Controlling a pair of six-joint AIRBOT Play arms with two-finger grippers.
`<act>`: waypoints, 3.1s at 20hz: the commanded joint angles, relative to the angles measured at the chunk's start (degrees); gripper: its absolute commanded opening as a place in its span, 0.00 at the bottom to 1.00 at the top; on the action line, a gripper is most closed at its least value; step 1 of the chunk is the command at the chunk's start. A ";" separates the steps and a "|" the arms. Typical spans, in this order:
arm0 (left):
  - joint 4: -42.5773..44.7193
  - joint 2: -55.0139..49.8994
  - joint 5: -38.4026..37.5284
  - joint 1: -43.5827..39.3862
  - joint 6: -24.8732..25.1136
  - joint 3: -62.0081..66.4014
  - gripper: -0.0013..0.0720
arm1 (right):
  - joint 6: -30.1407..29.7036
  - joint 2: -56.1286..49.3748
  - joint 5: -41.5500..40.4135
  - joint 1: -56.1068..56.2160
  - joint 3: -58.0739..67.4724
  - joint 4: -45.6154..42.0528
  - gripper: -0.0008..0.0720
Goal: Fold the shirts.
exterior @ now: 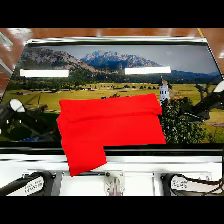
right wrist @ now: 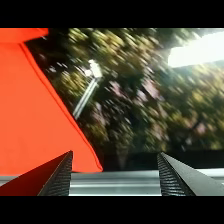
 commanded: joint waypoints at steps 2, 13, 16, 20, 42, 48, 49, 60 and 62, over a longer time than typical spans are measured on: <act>-5.27 5.44 4.04 1.01 1.75 -15.41 0.71 | -0.92 0.66 -0.48 -3.67 -1.11 3.04 0.90; -11.74 5.35 14.60 0.90 2.99 -23.15 0.71 | -1.03 0.59 -2.69 -3.63 -1.11 5.31 0.90; -12.41 5.25 17.22 0.87 2.93 -24.94 0.71 | -1.01 0.59 -2.69 -3.63 -1.38 5.33 0.90; -17.77 5.27 21.40 0.87 2.99 -25.22 0.44 | -1.14 0.59 -2.71 -3.63 -6.71 5.73 0.90; -24.83 12.35 21.33 0.90 13.79 -16.74 0.07 | -8.72 0.44 -17.88 3.41 -30.10 21.44 0.22; -24.46 12.66 25.35 0.96 19.69 -2.03 0.07 | -10.56 1.66 -18.97 8.94 -18.97 25.11 0.09; -24.52 11.80 28.81 0.96 18.64 0.07 0.07 | -9.60 1.55 -20.63 9.75 -16.35 25.92 0.09; -30.71 -9.97 36.48 0.90 15.85 12.57 0.08 | -1.79 -9.62 -38.86 18.12 0.66 23.78 0.09; -30.69 -12.15 36.57 0.92 15.82 12.57 0.08 | 0.24 -11.43 -39.69 18.43 0.63 23.67 0.09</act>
